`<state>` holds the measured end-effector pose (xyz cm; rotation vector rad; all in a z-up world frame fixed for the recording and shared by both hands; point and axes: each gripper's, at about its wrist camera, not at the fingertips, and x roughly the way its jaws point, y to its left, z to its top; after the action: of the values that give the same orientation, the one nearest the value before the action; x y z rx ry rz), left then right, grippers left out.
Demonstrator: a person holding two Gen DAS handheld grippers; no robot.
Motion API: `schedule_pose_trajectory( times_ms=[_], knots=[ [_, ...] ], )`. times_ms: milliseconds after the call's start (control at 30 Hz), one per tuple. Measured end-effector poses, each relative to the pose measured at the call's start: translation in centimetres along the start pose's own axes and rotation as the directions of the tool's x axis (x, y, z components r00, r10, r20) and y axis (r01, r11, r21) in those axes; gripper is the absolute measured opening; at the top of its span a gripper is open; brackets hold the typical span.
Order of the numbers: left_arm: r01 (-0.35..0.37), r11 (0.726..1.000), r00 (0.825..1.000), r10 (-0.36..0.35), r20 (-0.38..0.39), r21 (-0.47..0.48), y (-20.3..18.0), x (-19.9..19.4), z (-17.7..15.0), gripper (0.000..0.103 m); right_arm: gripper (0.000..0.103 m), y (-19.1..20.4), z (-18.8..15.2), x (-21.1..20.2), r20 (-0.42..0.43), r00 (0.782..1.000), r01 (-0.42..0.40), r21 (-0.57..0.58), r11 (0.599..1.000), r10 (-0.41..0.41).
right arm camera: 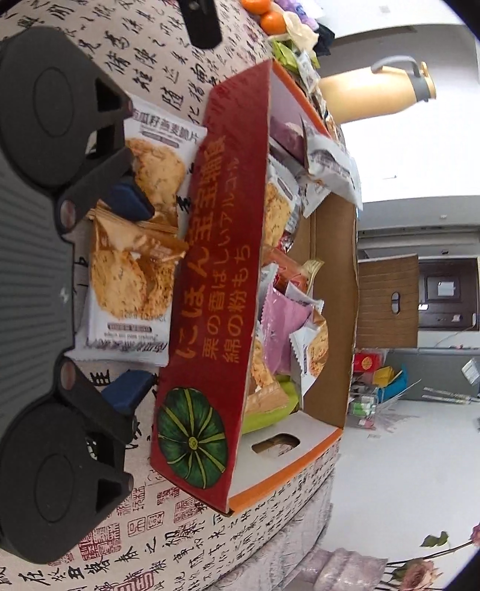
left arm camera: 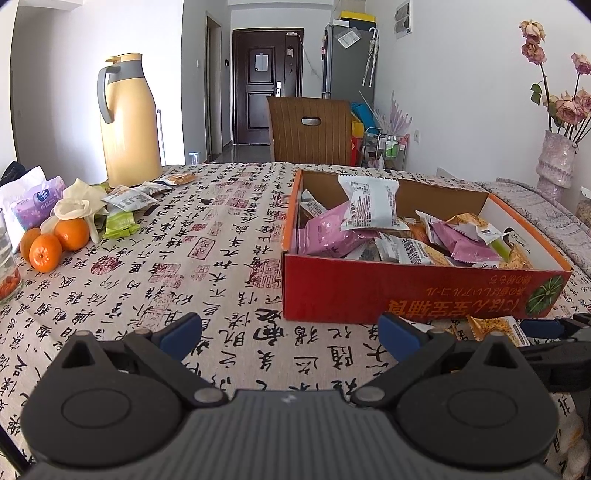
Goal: Organize snacks
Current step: 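Grasp a biscuit packet with the right gripper while the left approaches another biscuit packet, then close the left gripper on the biscuit packet and lift it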
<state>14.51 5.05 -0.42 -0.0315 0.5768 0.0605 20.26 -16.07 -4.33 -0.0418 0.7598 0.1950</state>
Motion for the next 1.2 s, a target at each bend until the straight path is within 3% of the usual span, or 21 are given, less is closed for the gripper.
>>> schedule_pose_trajectory(
  times_ms=[133,400,800,1200],
  knots=[
    [0.001,1.000,1.000,-0.001,-0.002,-0.001,0.0,0.0,0.0,0.103,0.070,0.3,-0.3,-0.7,0.014,0.999,-0.029,-0.021,0.999,0.029],
    [0.003,1.000,1.000,-0.003,-0.016,-0.005,0.0,-0.1,-0.3,0.103,0.053,-0.6,-0.5,-1.7,0.034,0.998,-0.061,0.021,0.998,0.060],
    [0.029,1.000,0.997,-0.029,-0.070,0.005,-2.3,0.5,0.0,0.103,0.052,-3.4,-1.7,-5.1,0.147,0.989,-0.029,0.074,0.997,0.018],
    [0.061,0.998,0.979,-0.057,-0.194,0.018,-7.9,3.1,0.8,0.103,0.052,-9.1,-2.8,-6.3,0.204,0.977,0.023,0.185,0.983,-0.061]
  ],
)
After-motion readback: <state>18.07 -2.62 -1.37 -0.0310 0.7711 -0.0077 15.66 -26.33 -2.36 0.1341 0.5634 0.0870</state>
